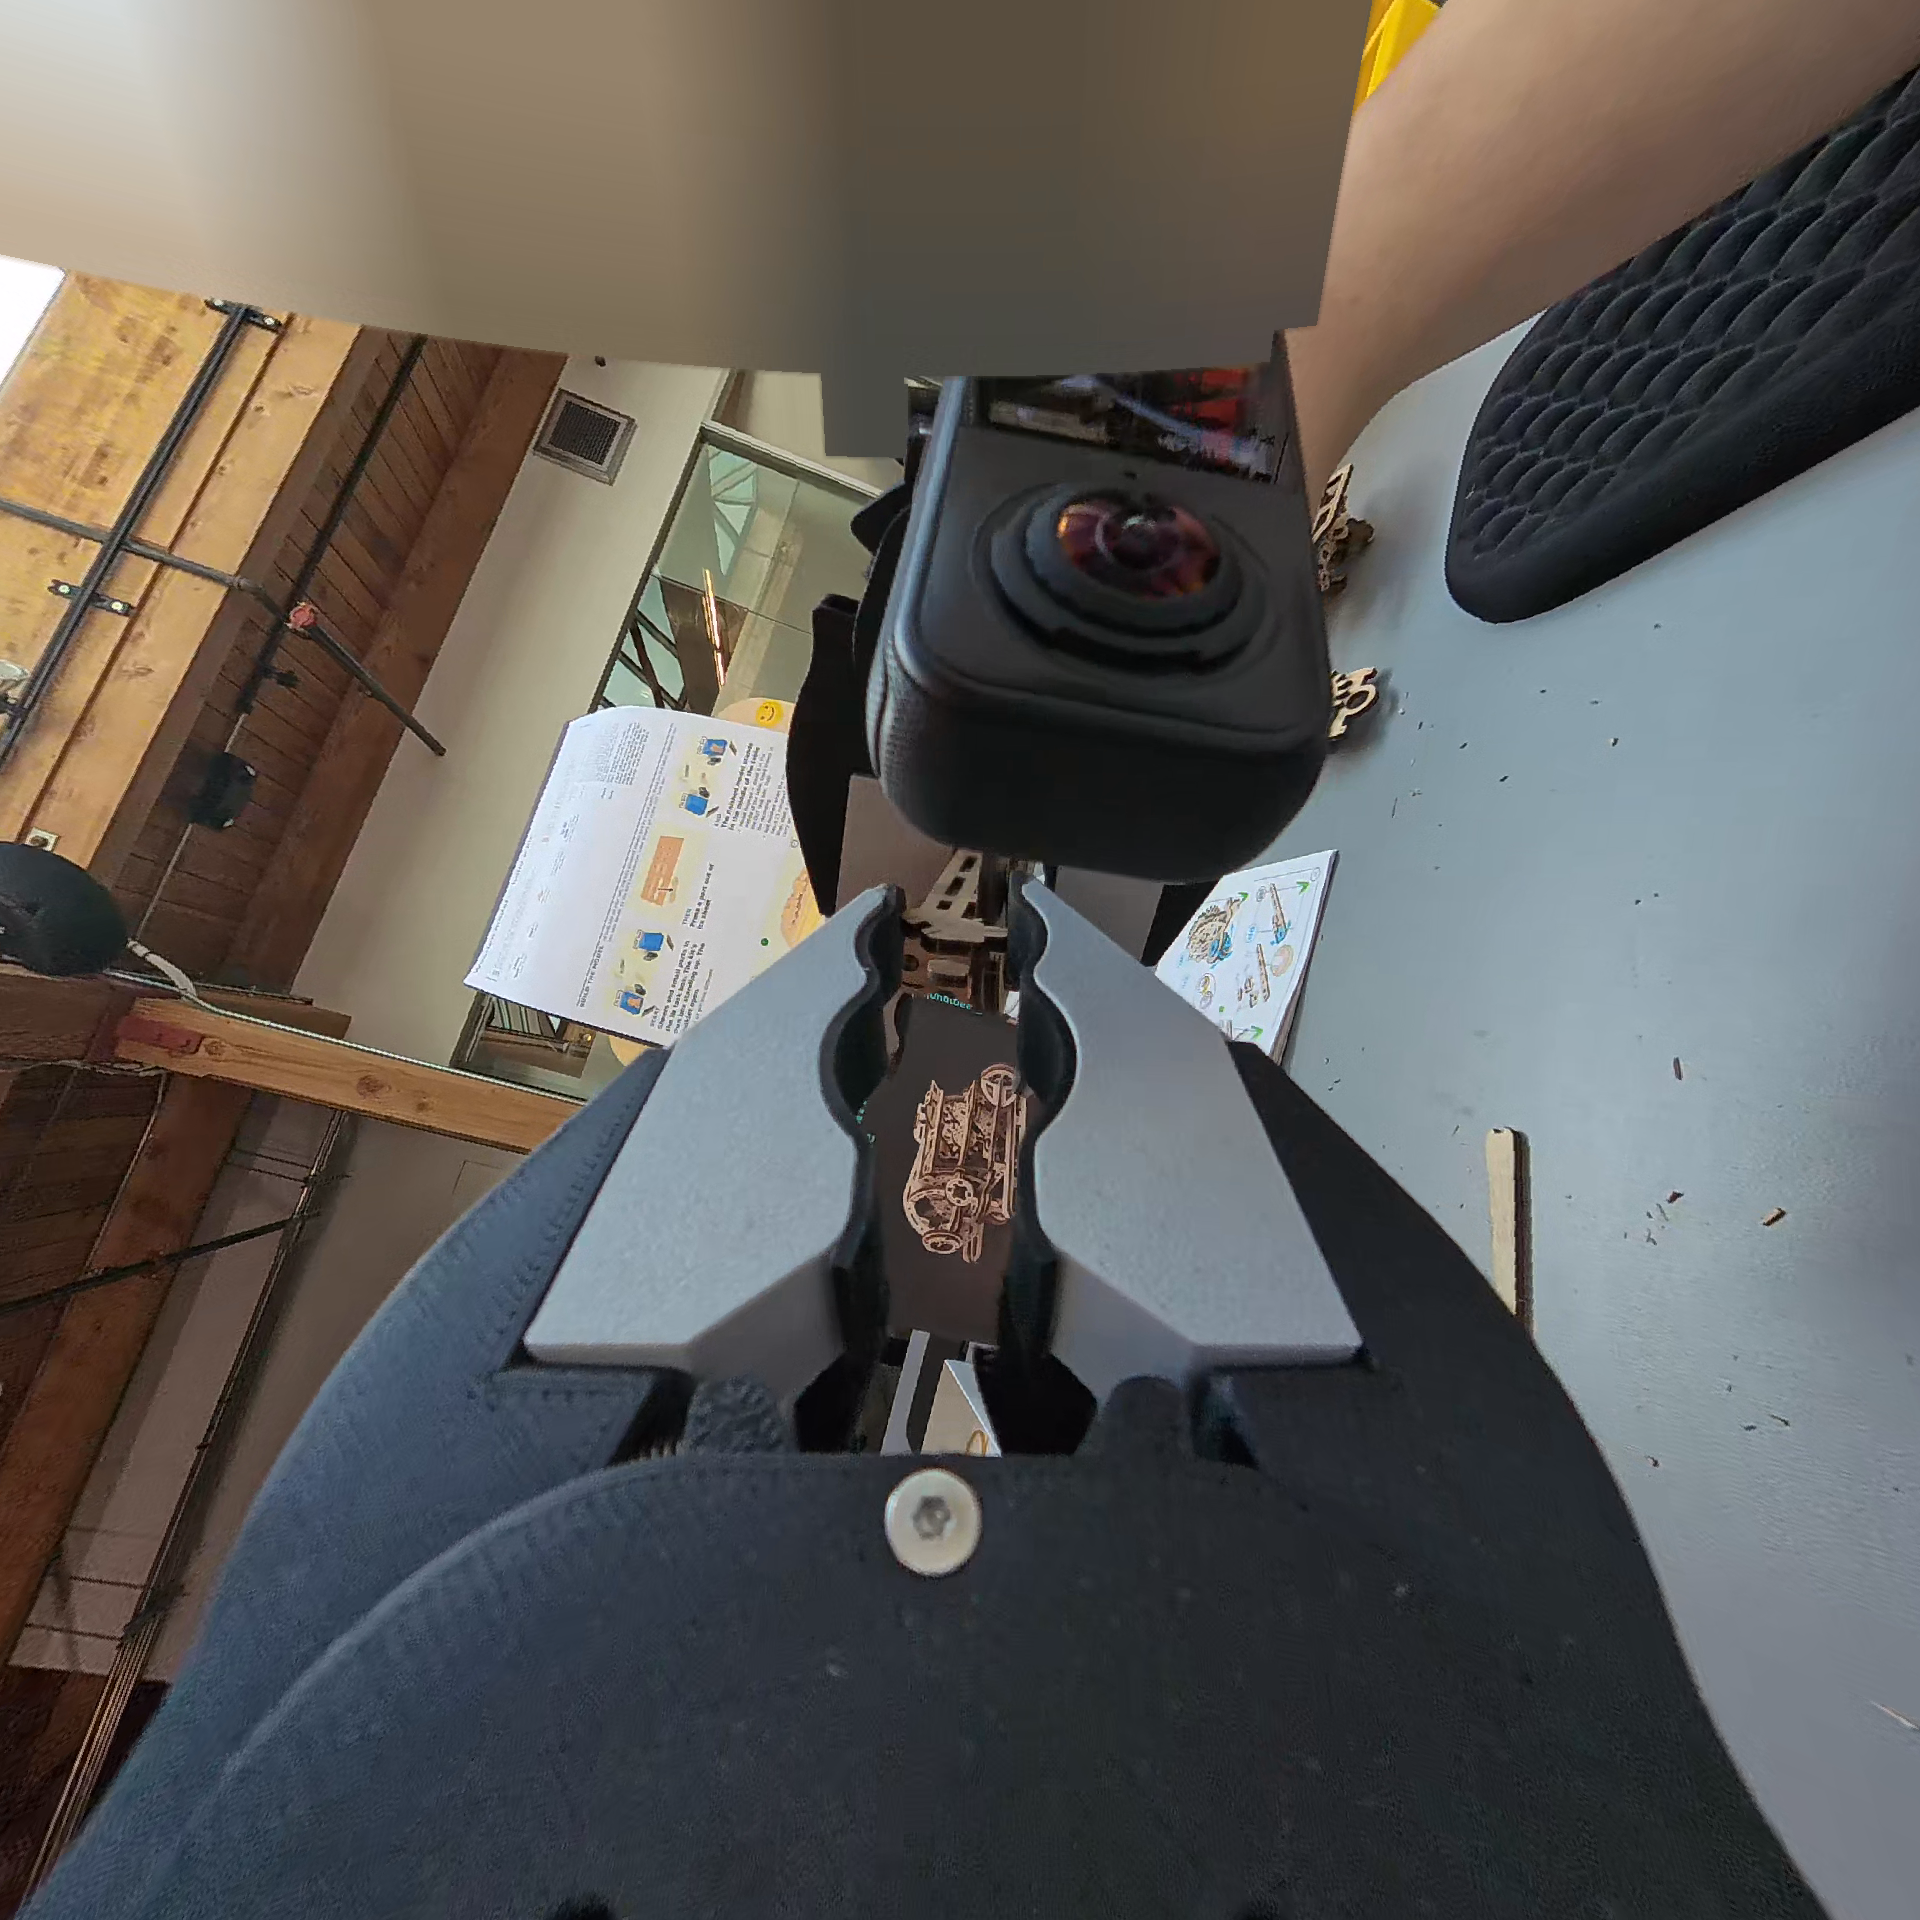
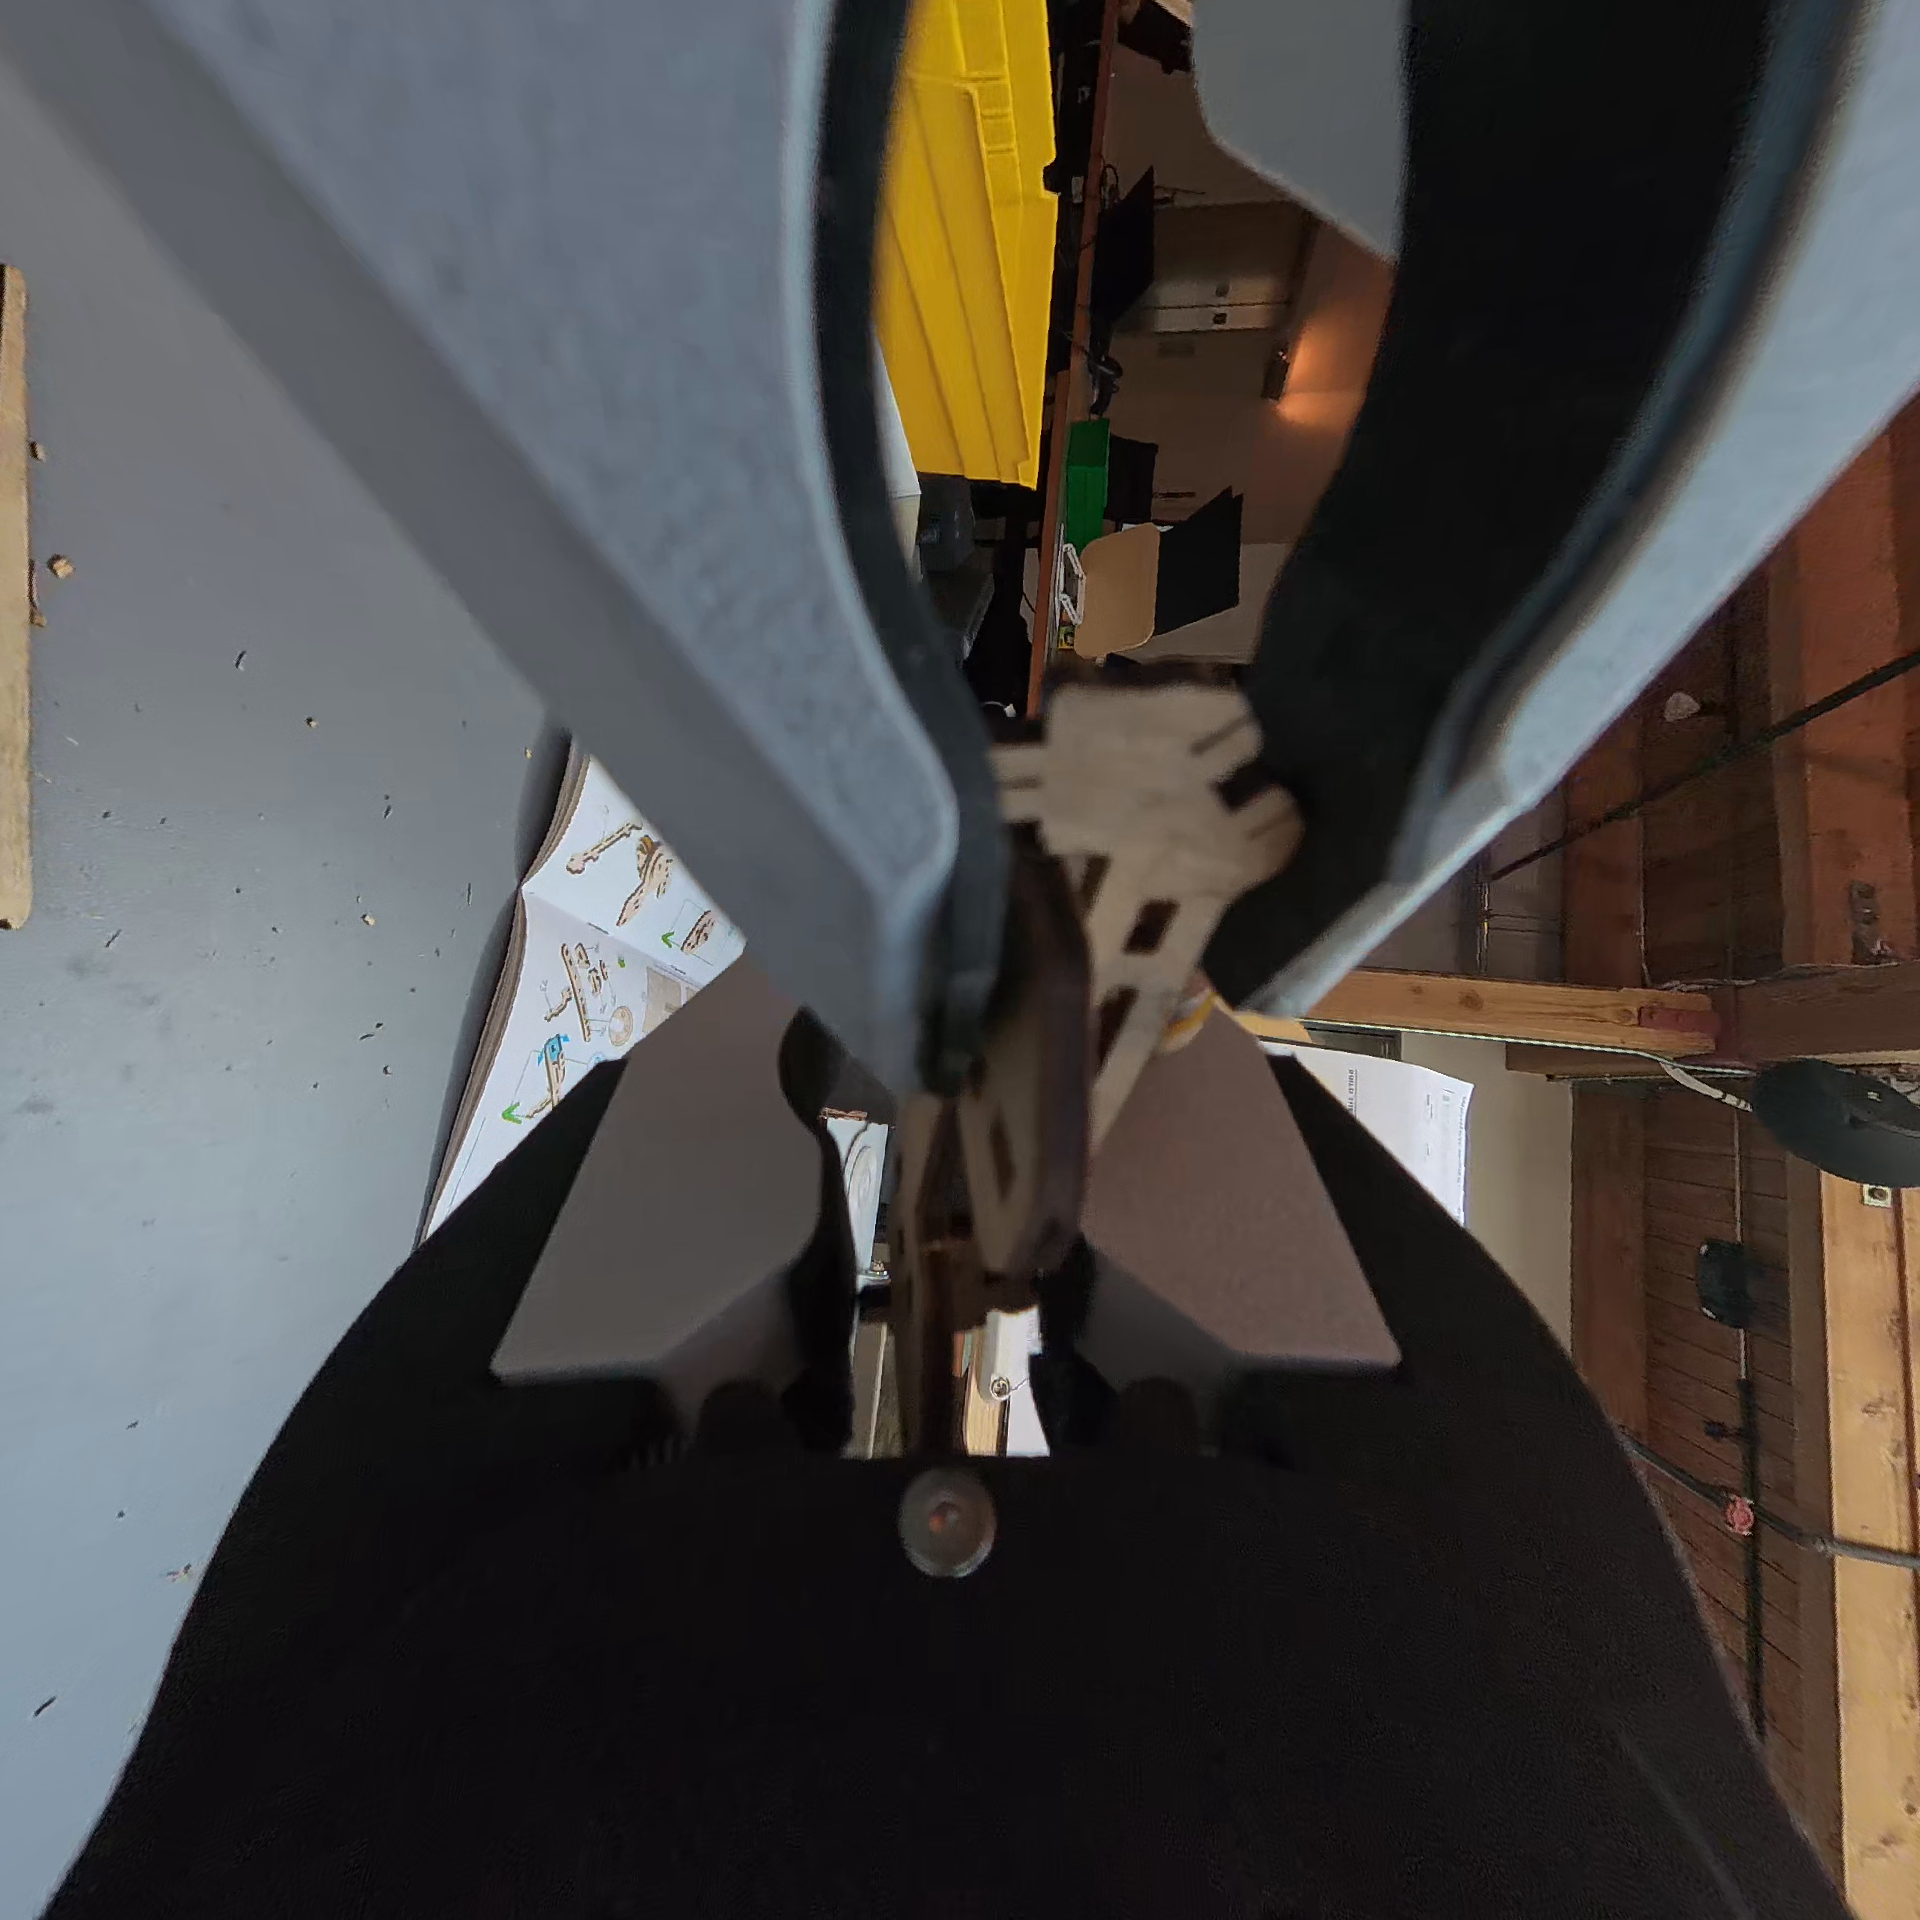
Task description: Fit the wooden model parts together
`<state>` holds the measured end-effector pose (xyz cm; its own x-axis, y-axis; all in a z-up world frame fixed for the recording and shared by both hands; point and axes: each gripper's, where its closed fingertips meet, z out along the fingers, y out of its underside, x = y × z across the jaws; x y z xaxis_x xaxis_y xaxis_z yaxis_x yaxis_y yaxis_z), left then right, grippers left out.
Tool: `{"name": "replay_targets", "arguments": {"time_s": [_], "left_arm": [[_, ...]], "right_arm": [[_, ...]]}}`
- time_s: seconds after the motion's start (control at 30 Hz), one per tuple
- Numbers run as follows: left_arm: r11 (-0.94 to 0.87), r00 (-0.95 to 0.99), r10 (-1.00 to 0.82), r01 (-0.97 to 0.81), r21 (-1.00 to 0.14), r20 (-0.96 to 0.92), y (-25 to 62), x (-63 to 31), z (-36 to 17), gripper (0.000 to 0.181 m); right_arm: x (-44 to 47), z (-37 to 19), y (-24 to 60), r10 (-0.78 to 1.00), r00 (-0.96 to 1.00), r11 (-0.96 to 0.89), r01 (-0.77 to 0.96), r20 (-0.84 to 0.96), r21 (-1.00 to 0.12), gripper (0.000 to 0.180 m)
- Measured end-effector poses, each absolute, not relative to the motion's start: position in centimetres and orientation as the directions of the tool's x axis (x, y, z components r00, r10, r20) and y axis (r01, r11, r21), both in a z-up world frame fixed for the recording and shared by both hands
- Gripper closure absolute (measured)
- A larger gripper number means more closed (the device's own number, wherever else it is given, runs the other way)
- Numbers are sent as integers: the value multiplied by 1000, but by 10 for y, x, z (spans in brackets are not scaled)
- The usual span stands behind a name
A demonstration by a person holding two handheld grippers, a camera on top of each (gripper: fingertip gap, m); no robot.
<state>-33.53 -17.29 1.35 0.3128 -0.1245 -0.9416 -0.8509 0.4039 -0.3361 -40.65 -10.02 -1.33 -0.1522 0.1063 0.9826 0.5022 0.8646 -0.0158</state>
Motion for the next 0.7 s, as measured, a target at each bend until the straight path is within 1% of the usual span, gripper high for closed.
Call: {"name": "replay_targets", "arguments": {"time_s": [0.43, 0.67, 0.7], "left_arm": [[410, 326, -133, -842, -352, -936, -174, -336, 14, 164], [393, 321, -149, -849, -354, -935, -171, -337, 12, 164], [397, 316, -141, -850, -346, -938, -171, -337, 13, 164]], "right_arm": [[-407, -10, -103, 102, -128, 874, 486, 986, -28, 149], [-406, -19, -98, 162, -166, 852, 520, 973, -53, 149], [-406, -19, -100, 175, -170, 854, 516, 970, -64, 146]]}}
